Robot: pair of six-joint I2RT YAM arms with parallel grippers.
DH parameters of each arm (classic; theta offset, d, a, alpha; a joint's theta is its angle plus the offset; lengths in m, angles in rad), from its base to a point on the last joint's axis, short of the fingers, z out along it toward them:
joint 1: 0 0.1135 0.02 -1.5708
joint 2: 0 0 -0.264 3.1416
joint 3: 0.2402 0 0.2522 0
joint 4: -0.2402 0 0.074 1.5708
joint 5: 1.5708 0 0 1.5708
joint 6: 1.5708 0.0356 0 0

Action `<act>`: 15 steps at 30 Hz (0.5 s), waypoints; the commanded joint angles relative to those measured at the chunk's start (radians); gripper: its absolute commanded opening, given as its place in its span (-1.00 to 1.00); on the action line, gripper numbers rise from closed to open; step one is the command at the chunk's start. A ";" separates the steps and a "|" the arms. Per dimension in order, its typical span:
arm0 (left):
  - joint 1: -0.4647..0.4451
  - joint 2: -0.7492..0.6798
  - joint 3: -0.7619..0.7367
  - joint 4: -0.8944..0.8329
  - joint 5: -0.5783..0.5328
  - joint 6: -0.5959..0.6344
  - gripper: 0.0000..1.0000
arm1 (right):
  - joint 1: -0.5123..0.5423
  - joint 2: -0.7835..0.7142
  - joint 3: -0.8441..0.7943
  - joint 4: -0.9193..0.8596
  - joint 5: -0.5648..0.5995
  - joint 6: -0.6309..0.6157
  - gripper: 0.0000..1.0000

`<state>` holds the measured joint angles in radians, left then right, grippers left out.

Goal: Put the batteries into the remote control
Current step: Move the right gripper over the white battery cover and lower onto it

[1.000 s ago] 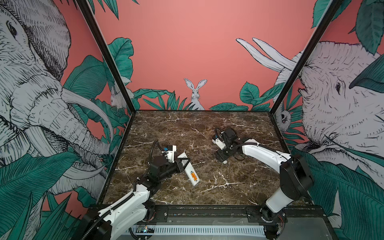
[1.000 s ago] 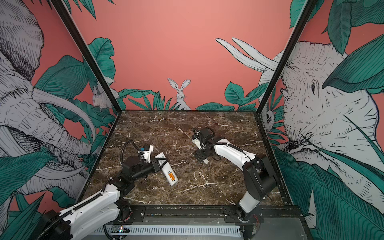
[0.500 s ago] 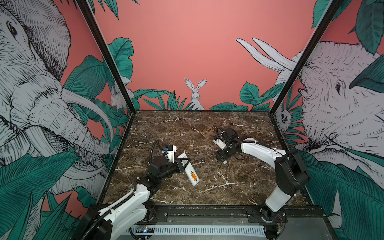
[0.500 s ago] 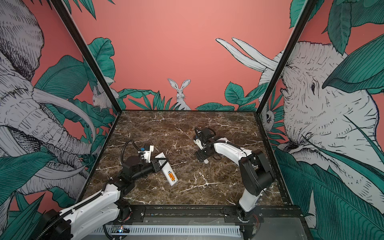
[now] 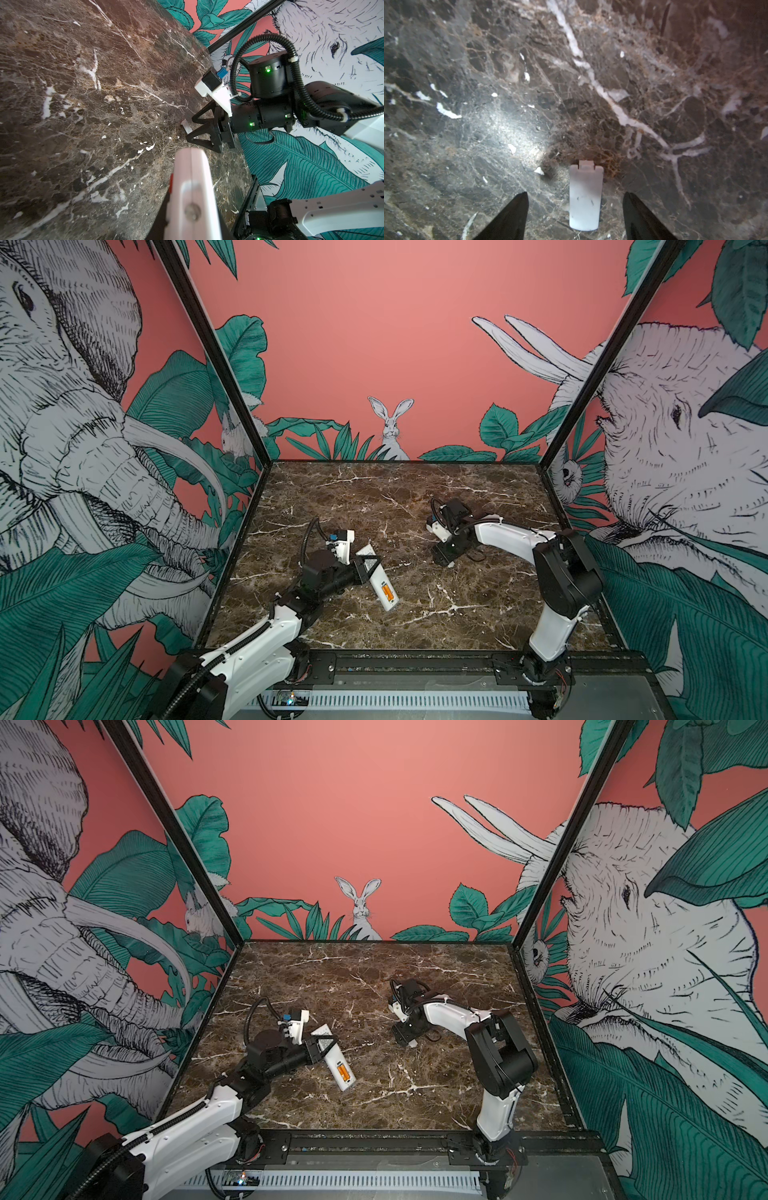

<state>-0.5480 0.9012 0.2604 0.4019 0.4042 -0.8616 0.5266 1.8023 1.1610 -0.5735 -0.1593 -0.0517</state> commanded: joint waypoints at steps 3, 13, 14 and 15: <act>0.000 0.000 0.031 0.015 0.002 0.011 -1.00 | -0.014 0.040 0.043 0.006 -0.013 -0.009 0.41; -0.001 0.016 0.039 0.022 0.004 0.011 -1.00 | -0.017 0.081 0.069 0.013 -0.017 -0.008 0.21; -0.001 0.018 0.039 0.024 0.006 0.010 -1.00 | -0.018 0.083 0.069 0.012 -0.016 -0.008 0.20; -0.001 0.020 0.040 0.026 0.006 0.010 -1.00 | -0.018 0.085 0.071 0.012 -0.014 -0.008 0.18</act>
<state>-0.5480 0.9215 0.2634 0.4023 0.4042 -0.8593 0.5125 1.8713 1.2110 -0.5579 -0.1696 -0.0551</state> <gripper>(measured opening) 0.206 0.597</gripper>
